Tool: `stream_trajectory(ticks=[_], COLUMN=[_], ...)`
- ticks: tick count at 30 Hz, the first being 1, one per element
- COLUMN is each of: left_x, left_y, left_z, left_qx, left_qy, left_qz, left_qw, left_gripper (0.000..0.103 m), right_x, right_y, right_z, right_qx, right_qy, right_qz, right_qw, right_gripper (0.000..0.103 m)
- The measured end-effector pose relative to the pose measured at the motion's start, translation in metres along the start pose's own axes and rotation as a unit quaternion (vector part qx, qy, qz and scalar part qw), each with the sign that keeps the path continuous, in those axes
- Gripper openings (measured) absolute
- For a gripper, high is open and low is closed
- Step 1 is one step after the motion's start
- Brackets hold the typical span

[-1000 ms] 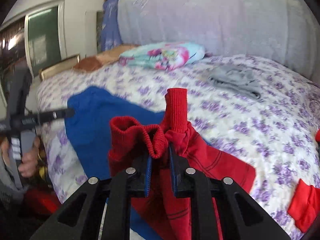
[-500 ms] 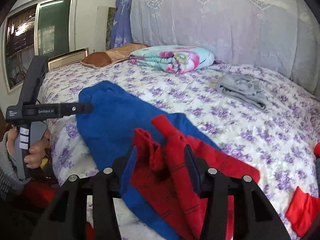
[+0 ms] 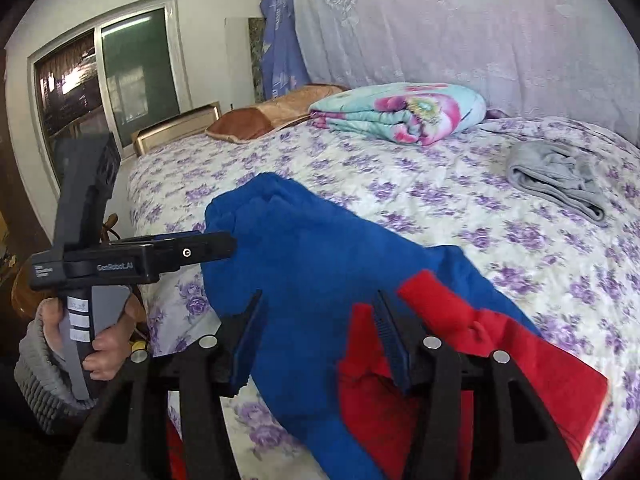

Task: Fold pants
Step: 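Lay the red pants over the blue pants with the right gripper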

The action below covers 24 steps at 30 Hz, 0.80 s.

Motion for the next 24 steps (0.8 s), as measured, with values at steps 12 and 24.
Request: stream_trajectory(ticks=[12,24], left_x=[-0.008,-0.01], left_y=[-0.006,-0.002], left_z=[0.008,0.008], left_qx=[-0.007,0.0], left_qy=[0.016,0.018], left_qz=[0.0,0.003], left_qw=[0.9998,0.9998], left_gripper=[0.098,0.098], right_x=[-0.057,0.046], right_y=[-0.009,-0.042], right_z=[0.012,0.046], right_qx=[-0.015,-0.008], right_qy=[0.049,0.039], right_qz=[0.005,0.093], right_qw=[0.999,0.995], right_gripper=[0.06,0.068])
Point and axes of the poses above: each gripper's, at about its wrist camera, not at the fingertips, and x roughly against the way its jaws point, y to its left, z to its underside, the point moved 7 cm from there along -x, roughly the way its jaws point, and after that the axes turned 3 degrees about -y, right-handed, at the moved point
